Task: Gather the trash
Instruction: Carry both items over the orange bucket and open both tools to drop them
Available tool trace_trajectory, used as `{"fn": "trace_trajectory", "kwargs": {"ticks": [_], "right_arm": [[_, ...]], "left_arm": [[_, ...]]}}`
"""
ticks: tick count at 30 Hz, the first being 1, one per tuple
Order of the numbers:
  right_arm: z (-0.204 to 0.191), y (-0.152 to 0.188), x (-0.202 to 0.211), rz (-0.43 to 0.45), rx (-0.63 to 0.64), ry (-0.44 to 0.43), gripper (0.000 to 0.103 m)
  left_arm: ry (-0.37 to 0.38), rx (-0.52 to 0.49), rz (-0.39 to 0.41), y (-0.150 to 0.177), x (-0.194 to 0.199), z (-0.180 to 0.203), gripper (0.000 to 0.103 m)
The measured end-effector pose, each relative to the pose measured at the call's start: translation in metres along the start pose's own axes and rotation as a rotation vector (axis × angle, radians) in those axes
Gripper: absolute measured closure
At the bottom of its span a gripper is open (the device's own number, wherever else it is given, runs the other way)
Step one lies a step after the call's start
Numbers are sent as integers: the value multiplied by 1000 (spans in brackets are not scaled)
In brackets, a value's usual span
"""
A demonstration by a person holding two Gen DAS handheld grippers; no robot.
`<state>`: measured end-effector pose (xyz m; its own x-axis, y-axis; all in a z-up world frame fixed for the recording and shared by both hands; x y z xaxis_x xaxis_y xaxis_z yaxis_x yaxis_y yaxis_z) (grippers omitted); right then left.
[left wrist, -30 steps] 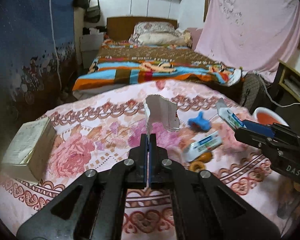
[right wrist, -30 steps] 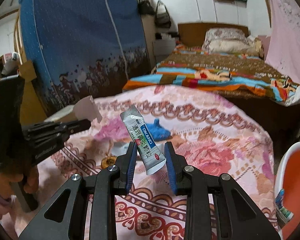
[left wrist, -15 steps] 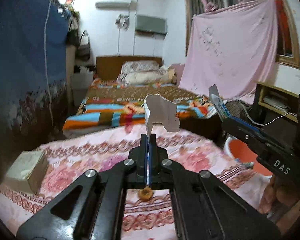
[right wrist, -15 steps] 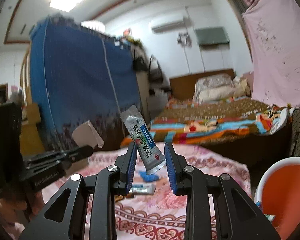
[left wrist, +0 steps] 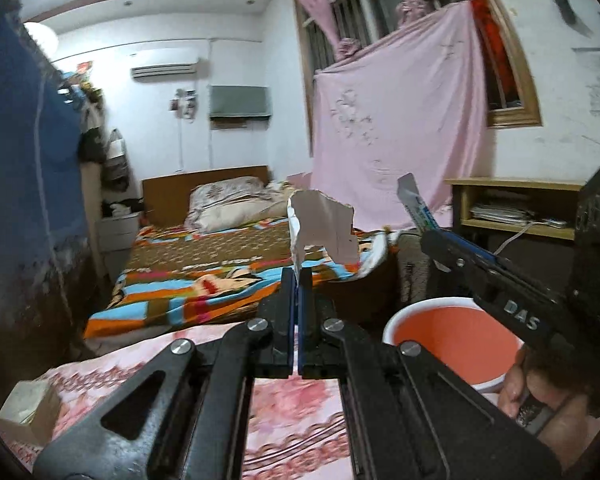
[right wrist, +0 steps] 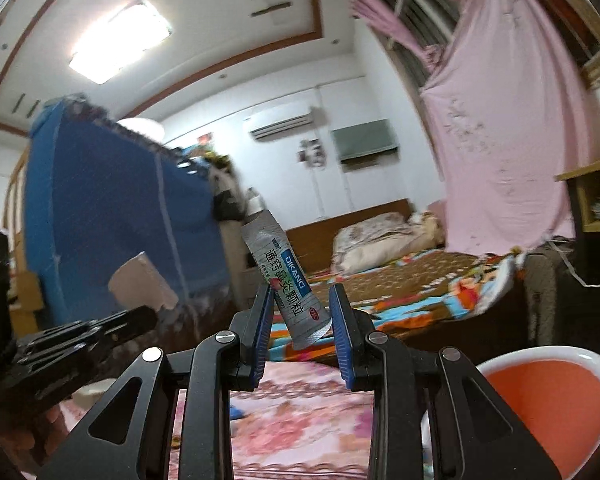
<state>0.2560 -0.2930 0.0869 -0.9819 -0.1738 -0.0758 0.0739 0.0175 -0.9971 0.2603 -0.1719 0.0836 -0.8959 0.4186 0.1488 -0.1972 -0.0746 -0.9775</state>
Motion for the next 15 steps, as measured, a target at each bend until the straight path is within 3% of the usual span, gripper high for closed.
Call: {"fn": "trace_trajectory", "kwargs": {"ticks": [5, 15], "right_arm": [[32, 5, 5, -28, -30, 96, 77], [83, 24, 15, -86, -106, 215, 77]], "left_arm": [[73, -28, -35, 7, -17, 37, 103], [151, 3, -134, 22, -55, 72, 103]]}}
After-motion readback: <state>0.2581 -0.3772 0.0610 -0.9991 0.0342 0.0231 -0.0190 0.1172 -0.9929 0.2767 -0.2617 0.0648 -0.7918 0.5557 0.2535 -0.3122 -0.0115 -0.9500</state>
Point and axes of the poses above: each gripper's, at about its wrist camera, not at the fingertips, and x roughly against the way its jaws point, z to its right, y to its underside, the point moved 8 cm from there along -x, roughly the way its jaws point, and after that the axes turned 14 degrees about x, right-handed, at the moved point
